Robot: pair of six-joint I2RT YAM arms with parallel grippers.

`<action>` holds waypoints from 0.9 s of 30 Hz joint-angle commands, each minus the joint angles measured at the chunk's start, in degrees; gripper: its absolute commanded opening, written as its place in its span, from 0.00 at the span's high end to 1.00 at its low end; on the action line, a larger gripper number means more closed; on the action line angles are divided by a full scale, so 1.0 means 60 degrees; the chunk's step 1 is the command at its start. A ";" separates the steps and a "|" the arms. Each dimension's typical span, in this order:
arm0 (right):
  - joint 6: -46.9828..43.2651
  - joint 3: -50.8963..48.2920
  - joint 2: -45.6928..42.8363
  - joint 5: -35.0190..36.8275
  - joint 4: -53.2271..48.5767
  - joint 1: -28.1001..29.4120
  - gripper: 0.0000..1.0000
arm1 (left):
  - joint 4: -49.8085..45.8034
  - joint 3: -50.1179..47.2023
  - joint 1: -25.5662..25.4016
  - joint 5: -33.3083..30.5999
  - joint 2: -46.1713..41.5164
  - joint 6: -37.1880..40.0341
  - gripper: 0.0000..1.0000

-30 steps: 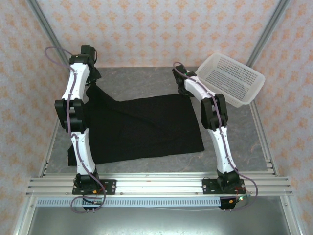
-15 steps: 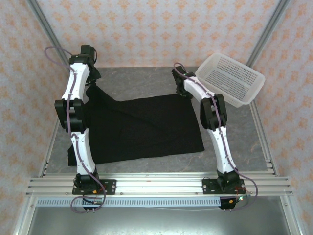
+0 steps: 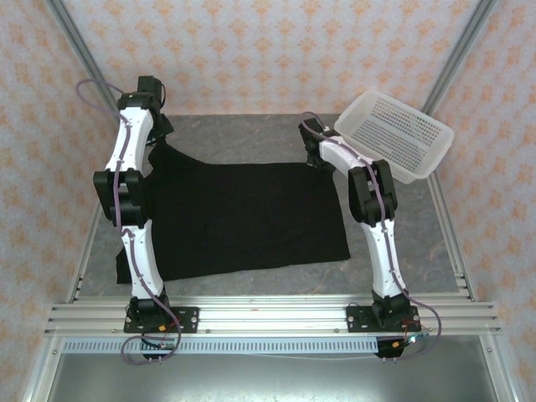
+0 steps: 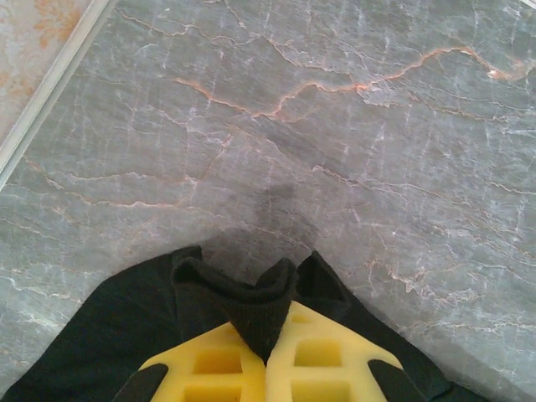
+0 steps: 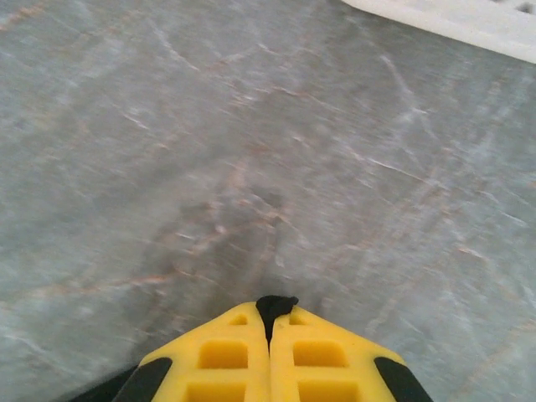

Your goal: Fold and stack the t-shirts

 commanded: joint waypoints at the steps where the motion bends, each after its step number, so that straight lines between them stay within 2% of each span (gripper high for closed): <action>1: -0.0151 -0.0545 -0.0967 0.0998 0.0021 -0.0188 1.00 | 0.0136 0.0052 -0.0269 0.0648 -0.0125 0.0170 1.00; 9: -0.0246 -0.1502 -0.1877 0.1208 0.0286 -0.0767 1.00 | 0.0537 0.0254 -0.0934 0.1484 0.0083 0.0246 1.00; 19: -0.0469 -0.1075 -0.1943 0.0409 0.0074 -0.0796 1.00 | 0.0074 0.0501 -0.0986 0.0547 -0.0191 0.0353 1.00; 23: -0.0245 -0.1678 -0.2431 0.0055 0.0125 -0.0801 1.00 | 0.0032 -0.0142 -0.1077 0.0356 -0.0727 0.0519 1.00; 27: 0.0056 -0.2673 -0.3214 -0.0297 0.0240 -0.0750 1.00 | -0.0365 -0.1238 -0.1380 -0.0437 -0.1530 0.0528 1.00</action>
